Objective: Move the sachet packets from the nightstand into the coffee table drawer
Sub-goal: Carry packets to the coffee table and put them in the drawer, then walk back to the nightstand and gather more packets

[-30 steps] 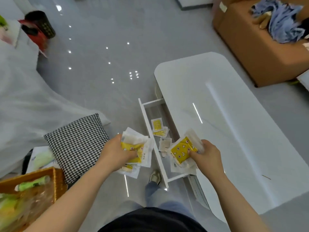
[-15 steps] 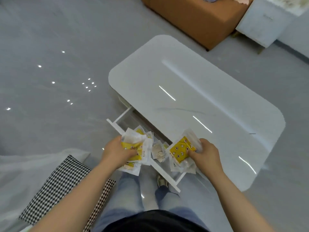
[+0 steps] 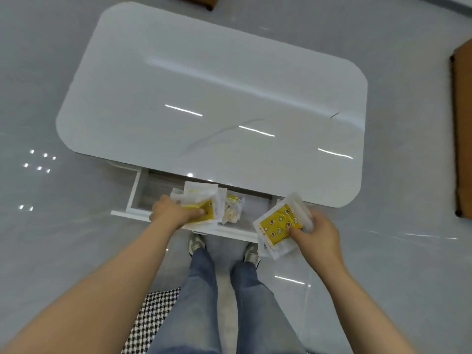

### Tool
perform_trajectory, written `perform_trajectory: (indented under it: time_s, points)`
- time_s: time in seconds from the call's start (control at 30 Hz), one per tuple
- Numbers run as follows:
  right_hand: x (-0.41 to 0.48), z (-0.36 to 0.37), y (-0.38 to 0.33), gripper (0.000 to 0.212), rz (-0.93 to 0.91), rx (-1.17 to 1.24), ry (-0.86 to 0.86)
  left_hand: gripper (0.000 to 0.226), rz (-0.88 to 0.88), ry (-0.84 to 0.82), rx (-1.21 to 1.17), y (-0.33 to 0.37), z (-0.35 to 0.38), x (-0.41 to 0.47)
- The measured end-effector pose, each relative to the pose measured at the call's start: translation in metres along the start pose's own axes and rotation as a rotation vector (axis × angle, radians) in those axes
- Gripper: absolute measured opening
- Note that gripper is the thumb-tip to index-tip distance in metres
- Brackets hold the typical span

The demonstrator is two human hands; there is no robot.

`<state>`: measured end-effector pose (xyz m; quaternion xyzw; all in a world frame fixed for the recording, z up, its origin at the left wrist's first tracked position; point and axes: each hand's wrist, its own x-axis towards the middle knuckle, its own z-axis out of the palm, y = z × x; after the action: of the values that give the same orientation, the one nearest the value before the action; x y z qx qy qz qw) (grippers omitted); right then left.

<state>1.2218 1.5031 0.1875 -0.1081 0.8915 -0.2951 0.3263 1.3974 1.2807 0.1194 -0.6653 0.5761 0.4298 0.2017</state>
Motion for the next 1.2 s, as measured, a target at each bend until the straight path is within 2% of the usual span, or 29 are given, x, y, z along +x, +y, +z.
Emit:
perform_trajectory:
  time_s: [0.07, 0.13, 0.23, 0.33, 0.6, 0.67, 0.77, 0.8, 0.97, 1.07, 1.2]
  points:
    - [-0.001, 0.008, 0.007, 0.022, 0.026, 0.003, -0.005, 0.101, -0.019, 0.045, 0.117, -0.005, 0.003, 0.007]
    - [0.000, 0.017, 0.013, 0.022, 0.040, -0.004, -0.012, 0.077, 0.060, 0.082, 0.154, -0.010, 0.007, 0.010]
    - [0.003, 0.034, 0.018, 0.021, 0.059, 0.001, -0.033, 0.053, 0.207, 0.041, 0.187, -0.023, 0.014, 0.008]
    - [0.009, 0.054, 0.017, 0.020, 0.077, 0.017, -0.055, 0.041, 0.260, 0.007, 0.188, -0.038, 0.018, 0.000]
    - [0.038, 0.123, -0.009, 0.031, 0.138, 0.206, -0.163, 0.029, 0.258, 0.030, 0.148, -0.074, 0.004, -0.003]
    - [0.045, 0.141, -0.008, 0.038, 0.158, 0.169, -0.153, 0.028, 0.247, 0.044, 0.155, -0.083, -0.002, 0.001]
    - [0.049, 0.159, -0.001, 0.066, 0.279, 0.030, -0.178, 0.028, 0.237, 0.047, 0.167, -0.090, -0.010, 0.006]
    - [0.048, 0.161, 0.000, 0.068, 0.303, -0.016, -0.168, 0.029, 0.237, 0.043, 0.169, -0.090, -0.012, 0.008]
    - [0.031, 0.155, 0.003, 0.044, 0.130, -0.179, -0.200, 0.029, 0.267, 0.029, 0.180, -0.079, -0.017, 0.006]
    - [0.020, 0.141, 0.003, 0.047, 0.009, -0.319, -0.245, 0.034, 0.331, 0.023, 0.229, -0.064, -0.019, 0.000]
    - [0.009, 0.112, -0.002, 0.048, -0.041, -0.385, -0.248, 0.036, 0.439, -0.007, 0.349, -0.041, -0.021, -0.015]
